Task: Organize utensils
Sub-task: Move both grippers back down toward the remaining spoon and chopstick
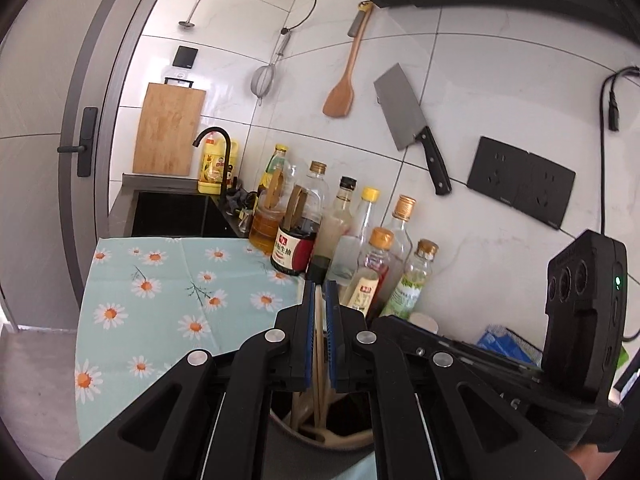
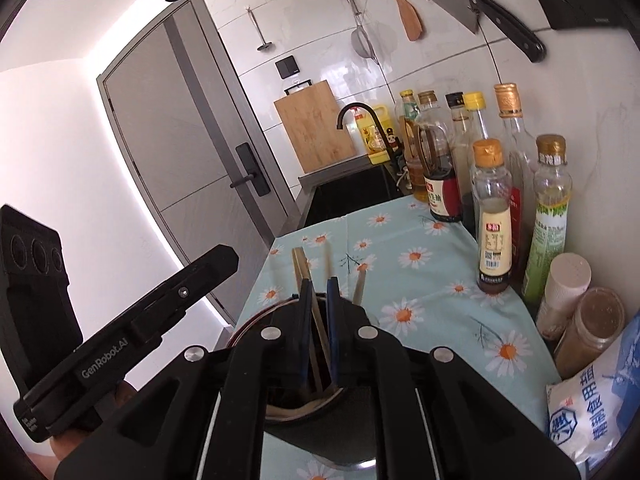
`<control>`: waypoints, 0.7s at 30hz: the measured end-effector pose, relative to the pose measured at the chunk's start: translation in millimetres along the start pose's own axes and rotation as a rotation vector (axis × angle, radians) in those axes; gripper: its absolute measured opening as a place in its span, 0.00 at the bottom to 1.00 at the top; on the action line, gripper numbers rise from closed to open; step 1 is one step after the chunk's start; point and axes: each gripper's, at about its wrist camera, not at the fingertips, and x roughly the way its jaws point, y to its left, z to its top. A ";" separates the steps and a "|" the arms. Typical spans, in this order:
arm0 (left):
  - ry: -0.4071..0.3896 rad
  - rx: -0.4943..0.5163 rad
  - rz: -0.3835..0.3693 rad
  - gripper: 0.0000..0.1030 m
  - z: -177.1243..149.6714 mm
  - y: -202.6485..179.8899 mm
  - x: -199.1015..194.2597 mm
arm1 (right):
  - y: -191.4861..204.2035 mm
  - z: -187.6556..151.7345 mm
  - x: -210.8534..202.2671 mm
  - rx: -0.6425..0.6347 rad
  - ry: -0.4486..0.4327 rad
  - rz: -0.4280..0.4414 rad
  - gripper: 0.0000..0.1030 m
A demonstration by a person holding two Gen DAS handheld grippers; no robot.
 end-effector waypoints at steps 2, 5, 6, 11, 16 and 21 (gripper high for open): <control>0.011 -0.003 0.028 0.23 -2.3 0.8 -3.0 | -3.5 -1.7 -7.6 0.039 -0.018 -0.007 0.32; 0.017 -0.022 0.023 0.24 -4.0 3.4 -8.6 | -1.2 -4.2 -17.3 0.041 -0.038 -0.029 0.32; 0.027 -0.020 0.032 0.24 -4.5 3.5 -9.7 | -1.0 -5.2 -20.1 0.046 -0.039 -0.030 0.32; 0.049 -0.039 0.034 0.24 -4.9 4.8 -23.5 | 3.6 -9.5 -36.3 0.071 -0.033 -0.035 0.32; 0.076 -0.056 0.029 0.24 -8.7 6.6 -45.7 | 15.5 -15.5 -56.7 0.054 -0.007 -0.047 0.33; 0.134 -0.081 -0.004 0.24 -25.6 9.4 -63.0 | 15.7 -33.2 -75.0 0.057 0.053 -0.074 0.38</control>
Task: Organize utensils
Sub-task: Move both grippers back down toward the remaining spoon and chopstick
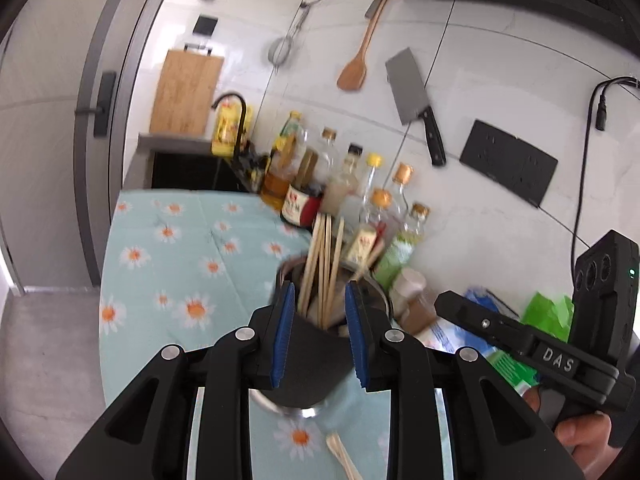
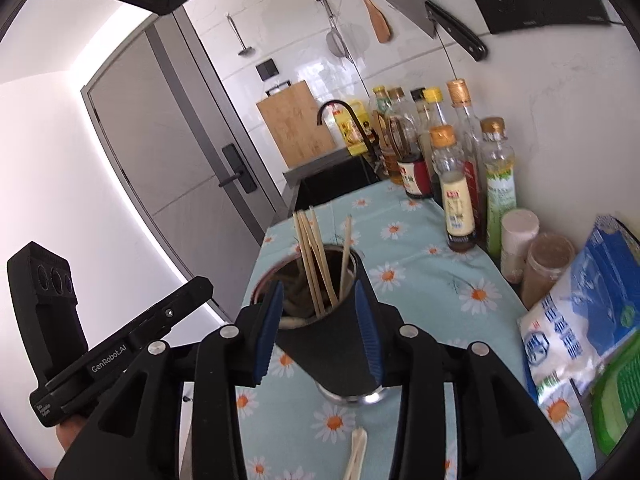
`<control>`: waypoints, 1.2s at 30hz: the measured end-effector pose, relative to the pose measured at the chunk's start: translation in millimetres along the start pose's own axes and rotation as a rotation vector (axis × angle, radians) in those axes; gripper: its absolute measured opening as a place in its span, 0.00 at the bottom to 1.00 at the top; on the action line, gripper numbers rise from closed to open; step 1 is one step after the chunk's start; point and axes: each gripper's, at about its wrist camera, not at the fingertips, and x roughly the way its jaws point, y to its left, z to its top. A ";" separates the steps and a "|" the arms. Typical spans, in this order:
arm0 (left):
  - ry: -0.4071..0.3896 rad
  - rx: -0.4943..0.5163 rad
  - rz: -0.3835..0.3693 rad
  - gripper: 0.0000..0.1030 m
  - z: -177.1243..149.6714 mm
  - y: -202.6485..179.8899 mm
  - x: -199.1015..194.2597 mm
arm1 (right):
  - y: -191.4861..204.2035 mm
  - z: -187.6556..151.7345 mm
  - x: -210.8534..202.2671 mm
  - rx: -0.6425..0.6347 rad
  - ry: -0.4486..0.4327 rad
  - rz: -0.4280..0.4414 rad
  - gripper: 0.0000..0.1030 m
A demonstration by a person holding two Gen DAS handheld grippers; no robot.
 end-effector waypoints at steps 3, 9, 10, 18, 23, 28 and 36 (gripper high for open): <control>0.071 0.000 -0.026 0.24 -20.5 -0.9 -7.1 | -6.4 -12.9 -6.3 0.017 0.047 -0.023 0.38; 0.220 0.010 -0.047 0.24 -65.1 -0.9 -4.2 | -26.5 -35.6 -10.2 0.072 0.138 -0.062 0.44; 0.235 0.007 -0.045 0.24 -68.2 -0.7 -2.4 | -29.4 -38.6 -10.3 0.081 0.150 -0.065 0.44; 0.471 -0.020 -0.028 0.24 -118.9 -3.1 17.9 | -48.7 -63.4 -3.0 0.145 0.291 -0.045 0.44; 0.602 -0.028 -0.013 0.24 -141.7 -12.0 31.0 | -61.0 -77.8 0.6 0.186 0.352 0.017 0.44; 0.646 -0.039 0.038 0.24 -152.5 -23.4 40.9 | -74.5 -84.9 -6.7 0.178 0.343 0.055 0.48; 0.720 -0.033 0.151 0.24 -150.2 -41.1 67.8 | -80.8 -103.7 -12.4 0.129 0.392 0.151 0.48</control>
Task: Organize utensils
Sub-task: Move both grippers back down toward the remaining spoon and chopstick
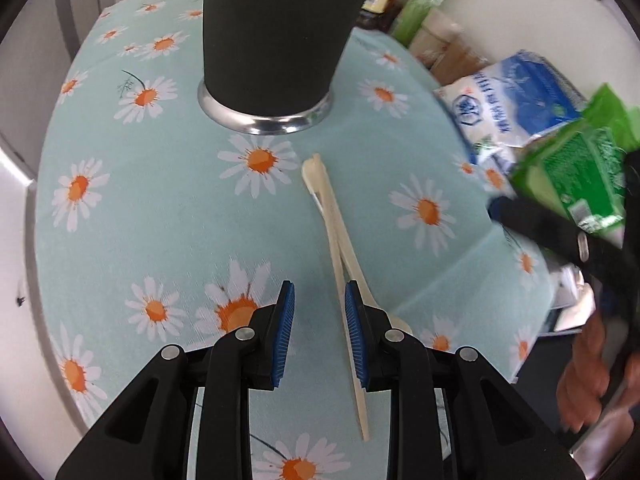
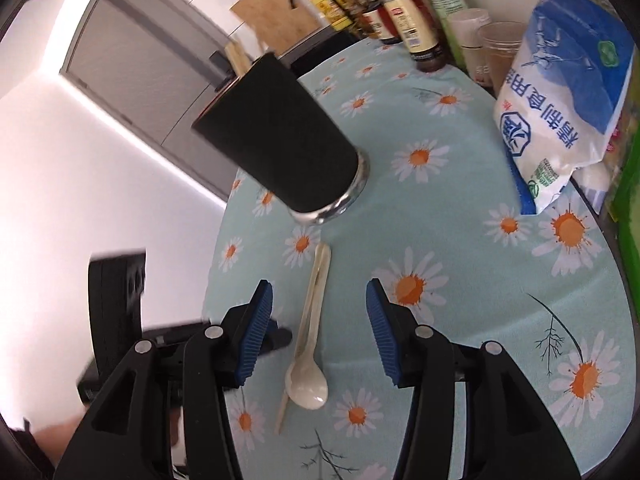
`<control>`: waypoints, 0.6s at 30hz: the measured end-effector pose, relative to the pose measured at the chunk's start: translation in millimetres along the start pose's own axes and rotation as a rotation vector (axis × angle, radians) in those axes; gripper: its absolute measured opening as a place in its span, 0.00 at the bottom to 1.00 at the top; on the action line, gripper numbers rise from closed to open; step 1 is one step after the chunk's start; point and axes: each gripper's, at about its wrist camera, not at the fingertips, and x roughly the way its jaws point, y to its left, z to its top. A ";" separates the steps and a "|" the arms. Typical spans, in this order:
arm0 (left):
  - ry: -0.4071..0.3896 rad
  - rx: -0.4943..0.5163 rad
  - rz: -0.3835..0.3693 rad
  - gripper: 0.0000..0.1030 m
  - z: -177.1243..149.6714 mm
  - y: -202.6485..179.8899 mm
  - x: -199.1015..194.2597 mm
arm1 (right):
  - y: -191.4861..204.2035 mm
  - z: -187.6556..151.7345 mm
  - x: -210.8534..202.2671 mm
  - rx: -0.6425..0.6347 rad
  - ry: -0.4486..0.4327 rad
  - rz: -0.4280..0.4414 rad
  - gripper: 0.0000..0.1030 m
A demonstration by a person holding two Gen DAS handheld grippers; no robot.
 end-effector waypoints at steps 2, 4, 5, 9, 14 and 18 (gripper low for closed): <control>0.017 -0.010 0.005 0.24 4.9 -4.1 4.0 | -5.0 -3.9 -0.6 0.017 0.014 0.033 0.48; 0.039 -0.010 0.024 0.24 7.2 -7.4 8.0 | -8.6 -7.1 -1.9 0.023 0.026 0.054 0.48; 0.054 -0.009 0.033 0.25 7.5 -8.7 11.9 | -9.7 -9.0 -3.4 0.016 0.030 0.058 0.48; 0.057 -0.016 0.069 0.26 9.3 -11.4 13.5 | -18.2 -12.2 -6.5 0.001 0.048 0.082 0.48; 0.062 -0.053 0.075 0.22 9.9 -6.9 14.2 | -29.3 -12.0 -1.8 0.019 0.075 0.108 0.48; 0.071 -0.040 0.107 0.22 10.4 -13.9 16.3 | -27.8 -9.1 4.9 0.015 0.096 0.129 0.48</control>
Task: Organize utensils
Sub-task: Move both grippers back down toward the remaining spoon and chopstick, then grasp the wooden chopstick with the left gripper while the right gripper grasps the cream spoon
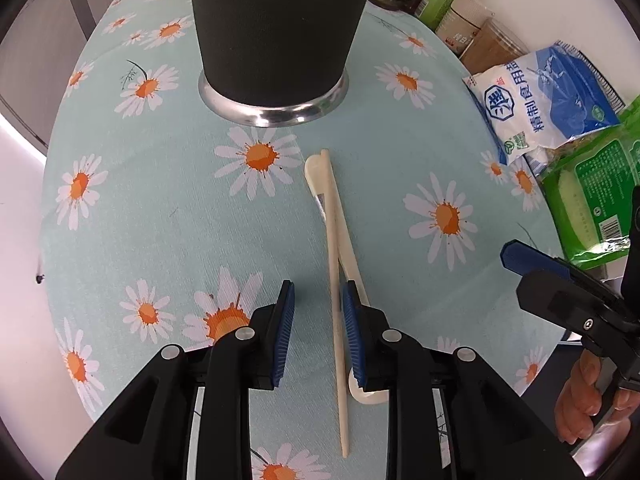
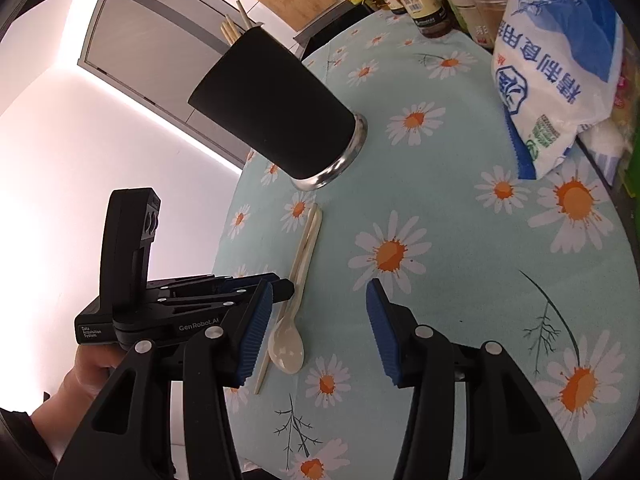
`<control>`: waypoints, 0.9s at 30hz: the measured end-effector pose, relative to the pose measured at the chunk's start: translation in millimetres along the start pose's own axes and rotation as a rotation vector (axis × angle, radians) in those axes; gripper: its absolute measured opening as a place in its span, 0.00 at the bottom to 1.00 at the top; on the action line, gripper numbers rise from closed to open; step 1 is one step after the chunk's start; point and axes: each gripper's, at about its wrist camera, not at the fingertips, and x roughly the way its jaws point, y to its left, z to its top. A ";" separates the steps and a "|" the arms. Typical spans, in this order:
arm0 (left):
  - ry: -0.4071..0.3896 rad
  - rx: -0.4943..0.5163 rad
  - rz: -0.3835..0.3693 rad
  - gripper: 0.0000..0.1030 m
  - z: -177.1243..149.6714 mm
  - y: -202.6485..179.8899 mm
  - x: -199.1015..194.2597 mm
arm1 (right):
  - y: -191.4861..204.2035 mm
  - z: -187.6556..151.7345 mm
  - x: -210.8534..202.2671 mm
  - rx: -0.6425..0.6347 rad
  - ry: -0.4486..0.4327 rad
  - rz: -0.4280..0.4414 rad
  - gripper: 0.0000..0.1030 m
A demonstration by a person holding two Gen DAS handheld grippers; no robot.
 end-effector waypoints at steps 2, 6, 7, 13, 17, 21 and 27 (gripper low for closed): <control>0.008 0.008 0.012 0.22 1.6 -3.9 1.2 | 1.2 2.1 3.4 0.003 0.011 0.010 0.48; 0.030 0.047 0.052 0.22 5.5 -14.1 5.4 | 4.3 5.8 12.9 -0.009 0.039 0.011 0.48; 0.036 0.059 0.061 0.22 7.0 -16.9 6.8 | 3.9 6.3 15.4 -0.006 0.044 0.014 0.48; 0.039 0.051 0.075 0.04 8.9 -9.9 6.0 | 4.6 6.5 28.4 0.004 0.072 -0.005 0.48; 0.032 -0.002 -0.016 0.04 7.1 7.6 2.4 | 9.5 6.8 40.4 0.006 0.100 -0.042 0.48; 0.021 -0.027 -0.087 0.04 3.0 19.3 -0.2 | 21.7 11.3 52.9 -0.012 0.126 -0.121 0.48; -0.021 -0.067 -0.170 0.04 -9.2 43.9 -14.5 | 41.5 23.2 82.3 -0.039 0.235 -0.273 0.48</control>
